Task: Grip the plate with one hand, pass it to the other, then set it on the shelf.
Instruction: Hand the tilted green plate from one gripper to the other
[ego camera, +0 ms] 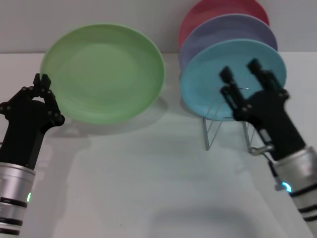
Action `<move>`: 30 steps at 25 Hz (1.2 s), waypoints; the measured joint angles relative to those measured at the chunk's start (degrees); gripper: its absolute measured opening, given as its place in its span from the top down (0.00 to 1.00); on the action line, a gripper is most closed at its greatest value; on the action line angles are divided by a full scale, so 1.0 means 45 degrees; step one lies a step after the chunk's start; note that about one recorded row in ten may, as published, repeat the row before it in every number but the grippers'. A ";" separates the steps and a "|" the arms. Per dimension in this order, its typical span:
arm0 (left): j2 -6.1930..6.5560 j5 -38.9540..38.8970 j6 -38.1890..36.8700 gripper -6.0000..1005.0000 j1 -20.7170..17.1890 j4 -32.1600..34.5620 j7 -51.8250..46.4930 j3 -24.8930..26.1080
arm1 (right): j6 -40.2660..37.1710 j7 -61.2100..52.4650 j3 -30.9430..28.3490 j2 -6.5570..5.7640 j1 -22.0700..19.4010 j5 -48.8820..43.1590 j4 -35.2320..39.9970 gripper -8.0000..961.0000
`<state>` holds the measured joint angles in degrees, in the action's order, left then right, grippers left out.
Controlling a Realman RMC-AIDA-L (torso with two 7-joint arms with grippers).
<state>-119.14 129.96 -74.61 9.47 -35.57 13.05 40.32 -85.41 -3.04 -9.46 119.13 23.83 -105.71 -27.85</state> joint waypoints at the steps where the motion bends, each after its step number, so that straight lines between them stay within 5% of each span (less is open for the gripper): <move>1: -0.0002 -0.0358 0.0000 0.94 0.0109 0.0009 0.0138 -0.0196 | 0.0203 0.0006 0.0011 -0.0005 0.0116 -0.0048 -0.0039 0.31; 7: -0.0009 -0.2122 -0.0008 0.93 0.0642 0.0020 0.1179 -0.1195 | 0.1458 0.0024 -0.0035 0.0032 0.0750 -0.0736 -0.0214 0.31; 30: -0.0008 -0.2321 -0.0665 0.93 0.0481 0.0088 0.1380 -0.1958 | 0.4172 0.0032 -0.0242 0.0070 0.1924 -0.0787 -0.0624 0.31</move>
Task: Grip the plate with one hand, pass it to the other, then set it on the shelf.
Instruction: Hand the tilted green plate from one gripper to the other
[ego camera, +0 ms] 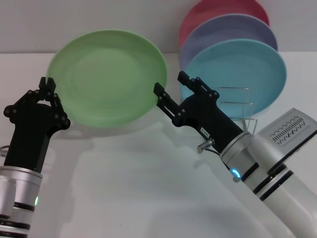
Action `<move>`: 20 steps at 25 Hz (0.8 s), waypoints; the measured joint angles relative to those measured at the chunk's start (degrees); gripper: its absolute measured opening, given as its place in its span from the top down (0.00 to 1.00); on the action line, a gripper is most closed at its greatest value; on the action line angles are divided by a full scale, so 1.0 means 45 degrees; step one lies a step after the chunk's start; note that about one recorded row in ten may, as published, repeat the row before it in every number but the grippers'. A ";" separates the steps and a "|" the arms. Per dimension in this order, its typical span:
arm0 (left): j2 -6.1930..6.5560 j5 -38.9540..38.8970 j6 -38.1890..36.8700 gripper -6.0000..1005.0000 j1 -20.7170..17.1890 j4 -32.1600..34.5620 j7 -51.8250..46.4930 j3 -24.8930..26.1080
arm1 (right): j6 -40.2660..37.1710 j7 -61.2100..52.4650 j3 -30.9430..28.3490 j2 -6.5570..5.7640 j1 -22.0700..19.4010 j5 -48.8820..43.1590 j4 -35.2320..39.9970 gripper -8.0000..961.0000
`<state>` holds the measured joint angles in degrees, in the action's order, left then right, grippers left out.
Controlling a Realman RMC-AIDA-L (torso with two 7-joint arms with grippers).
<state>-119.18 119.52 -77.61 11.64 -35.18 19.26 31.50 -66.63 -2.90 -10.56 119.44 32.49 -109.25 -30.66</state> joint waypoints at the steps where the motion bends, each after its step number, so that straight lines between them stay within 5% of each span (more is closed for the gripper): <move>1: 0.0000 -0.0002 -0.0039 0.93 -0.0011 0.0003 0.0005 -0.0040 | 0.0028 0.0000 0.0002 0.0000 0.0018 0.0000 0.0000 0.31; 20: 0.0000 -0.0069 -0.0419 0.92 -0.0204 0.0043 0.0327 -0.0425 | 0.0395 -0.0009 -0.0213 0.0000 0.0144 0.0002 -0.0021 0.31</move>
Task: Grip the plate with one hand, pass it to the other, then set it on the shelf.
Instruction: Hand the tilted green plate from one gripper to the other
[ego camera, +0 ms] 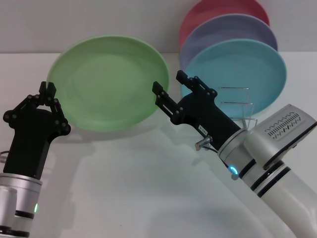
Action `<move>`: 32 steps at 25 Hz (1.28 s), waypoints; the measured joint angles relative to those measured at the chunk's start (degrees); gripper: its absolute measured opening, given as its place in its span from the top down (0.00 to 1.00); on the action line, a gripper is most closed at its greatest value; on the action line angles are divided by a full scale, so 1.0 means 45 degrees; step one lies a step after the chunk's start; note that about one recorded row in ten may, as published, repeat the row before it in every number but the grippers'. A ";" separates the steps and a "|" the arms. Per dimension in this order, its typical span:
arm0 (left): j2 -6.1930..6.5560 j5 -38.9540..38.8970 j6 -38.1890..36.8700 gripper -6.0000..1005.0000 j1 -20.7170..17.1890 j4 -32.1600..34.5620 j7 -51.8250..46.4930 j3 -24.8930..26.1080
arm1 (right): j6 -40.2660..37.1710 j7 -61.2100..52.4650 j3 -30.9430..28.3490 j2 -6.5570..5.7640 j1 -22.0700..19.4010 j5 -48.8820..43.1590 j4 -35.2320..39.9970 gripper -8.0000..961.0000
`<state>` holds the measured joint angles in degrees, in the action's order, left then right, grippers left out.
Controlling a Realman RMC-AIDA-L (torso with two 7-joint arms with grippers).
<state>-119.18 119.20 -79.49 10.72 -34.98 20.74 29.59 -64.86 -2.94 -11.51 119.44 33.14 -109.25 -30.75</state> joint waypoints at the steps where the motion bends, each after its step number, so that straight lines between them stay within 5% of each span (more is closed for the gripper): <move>1: 0.0000 -0.0002 0.0000 0.92 0.0000 0.0002 0.0047 -0.0011 | 0.0000 -0.0010 0.0000 0.0000 -0.0001 0.0000 -0.0002 0.31; 5: 0.0000 -0.0007 0.0003 0.92 0.0000 0.0003 0.0064 -0.0015 | 0.0000 -0.0059 -0.0001 0.0010 -0.0007 0.0000 -0.0004 0.32; 11: 0.0000 -0.0030 0.0017 0.92 -0.0002 0.0085 0.0071 -0.0048 | 0.0187 -0.0070 -0.0001 0.0036 -0.0026 0.0032 -0.0069 0.54; 32: -0.0001 -0.0163 0.0135 0.91 0.0072 0.0300 -0.0062 -0.0124 | 0.0350 -0.0090 -0.0099 0.0039 -0.0076 0.0012 -0.0261 0.60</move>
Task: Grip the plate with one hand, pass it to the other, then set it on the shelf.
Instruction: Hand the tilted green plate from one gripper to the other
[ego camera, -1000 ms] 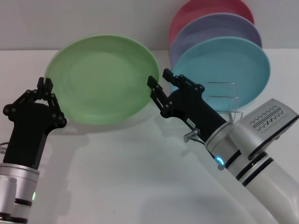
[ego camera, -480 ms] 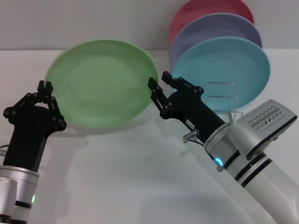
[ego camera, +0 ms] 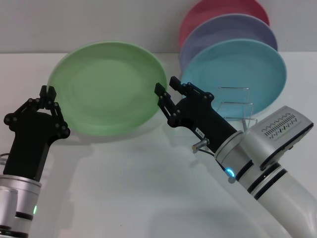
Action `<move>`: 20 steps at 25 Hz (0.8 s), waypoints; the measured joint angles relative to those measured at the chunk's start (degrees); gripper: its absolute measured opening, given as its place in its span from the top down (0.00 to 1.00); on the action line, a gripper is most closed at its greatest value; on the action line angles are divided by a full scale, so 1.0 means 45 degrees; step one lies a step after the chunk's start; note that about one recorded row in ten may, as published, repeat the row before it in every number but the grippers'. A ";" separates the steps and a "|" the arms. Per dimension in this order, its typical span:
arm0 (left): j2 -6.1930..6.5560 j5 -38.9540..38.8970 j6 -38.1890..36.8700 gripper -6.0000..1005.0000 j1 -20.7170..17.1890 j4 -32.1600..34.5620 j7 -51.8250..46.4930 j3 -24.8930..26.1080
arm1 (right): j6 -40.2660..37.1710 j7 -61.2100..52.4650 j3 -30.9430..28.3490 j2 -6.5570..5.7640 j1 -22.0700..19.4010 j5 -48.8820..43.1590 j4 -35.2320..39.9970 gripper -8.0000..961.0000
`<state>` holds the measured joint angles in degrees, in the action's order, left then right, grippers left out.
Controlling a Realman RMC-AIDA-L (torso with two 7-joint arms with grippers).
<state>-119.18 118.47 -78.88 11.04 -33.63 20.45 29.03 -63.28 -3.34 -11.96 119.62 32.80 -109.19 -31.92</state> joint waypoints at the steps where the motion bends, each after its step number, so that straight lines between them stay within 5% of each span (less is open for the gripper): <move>1: 0.0001 0.0000 0.0005 0.91 0.0001 0.0000 0.0020 -0.0004 | 0.0000 0.0000 0.0000 0.0000 -0.0004 -0.0002 0.0000 0.60; 20: 0.0000 0.0001 0.0032 0.91 0.0102 -0.0015 0.0032 -0.0082 | -0.0083 0.0002 -0.0033 0.0000 -0.0048 -0.0014 -0.0013 0.66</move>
<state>-119.18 118.48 -78.74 11.50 -33.70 20.60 28.67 -63.66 -3.33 -12.11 119.62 32.59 -109.25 -31.98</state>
